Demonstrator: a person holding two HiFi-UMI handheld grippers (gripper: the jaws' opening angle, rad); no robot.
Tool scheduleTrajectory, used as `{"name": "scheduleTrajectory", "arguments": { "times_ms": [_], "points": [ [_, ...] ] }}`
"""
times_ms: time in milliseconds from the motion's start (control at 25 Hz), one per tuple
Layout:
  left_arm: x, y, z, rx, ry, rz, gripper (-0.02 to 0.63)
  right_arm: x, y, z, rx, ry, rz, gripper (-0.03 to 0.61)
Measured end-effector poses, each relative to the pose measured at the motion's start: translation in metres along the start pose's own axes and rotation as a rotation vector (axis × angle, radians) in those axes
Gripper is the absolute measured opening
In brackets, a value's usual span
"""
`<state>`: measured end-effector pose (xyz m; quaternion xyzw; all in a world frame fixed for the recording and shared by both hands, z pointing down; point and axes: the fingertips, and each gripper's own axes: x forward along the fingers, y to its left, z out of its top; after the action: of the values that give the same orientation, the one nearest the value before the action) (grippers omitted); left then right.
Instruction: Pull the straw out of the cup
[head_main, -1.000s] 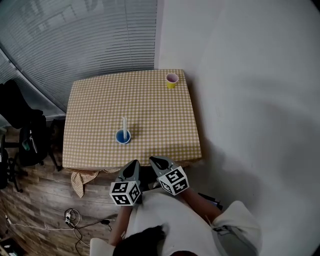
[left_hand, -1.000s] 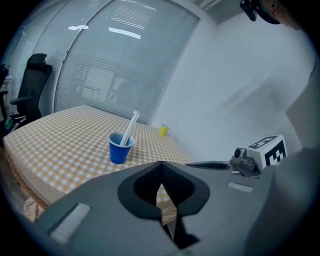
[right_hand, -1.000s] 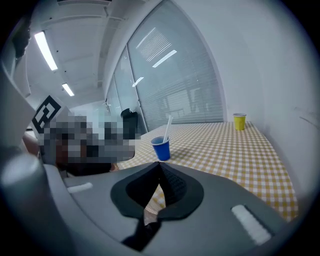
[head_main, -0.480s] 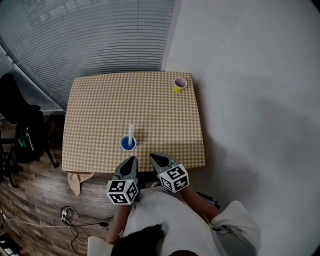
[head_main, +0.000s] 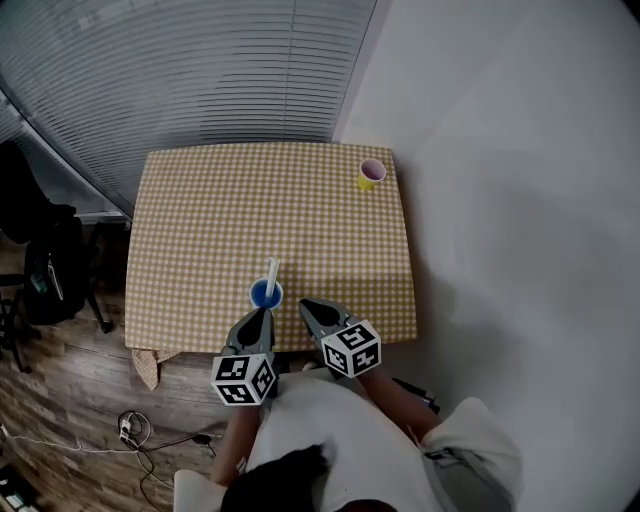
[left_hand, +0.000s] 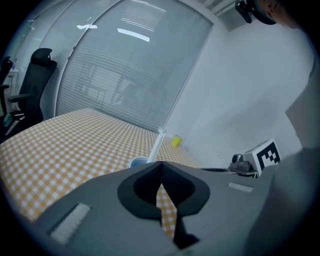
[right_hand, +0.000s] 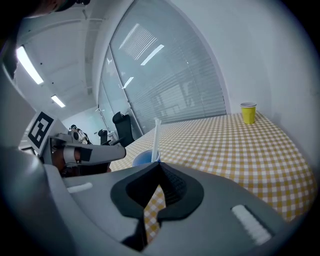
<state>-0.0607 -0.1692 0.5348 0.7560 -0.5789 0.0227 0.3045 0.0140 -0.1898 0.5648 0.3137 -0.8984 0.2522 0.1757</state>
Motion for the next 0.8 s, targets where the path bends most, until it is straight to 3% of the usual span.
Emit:
{"name": "scheduleTrajectory", "arguments": {
  "times_ms": [800],
  "points": [
    [0.018, 0.043, 0.037, 0.030, -0.001, -0.009, 0.012, 0.035, 0.001, 0.037, 0.082, -0.058, -0.015, 0.009]
  ]
}}
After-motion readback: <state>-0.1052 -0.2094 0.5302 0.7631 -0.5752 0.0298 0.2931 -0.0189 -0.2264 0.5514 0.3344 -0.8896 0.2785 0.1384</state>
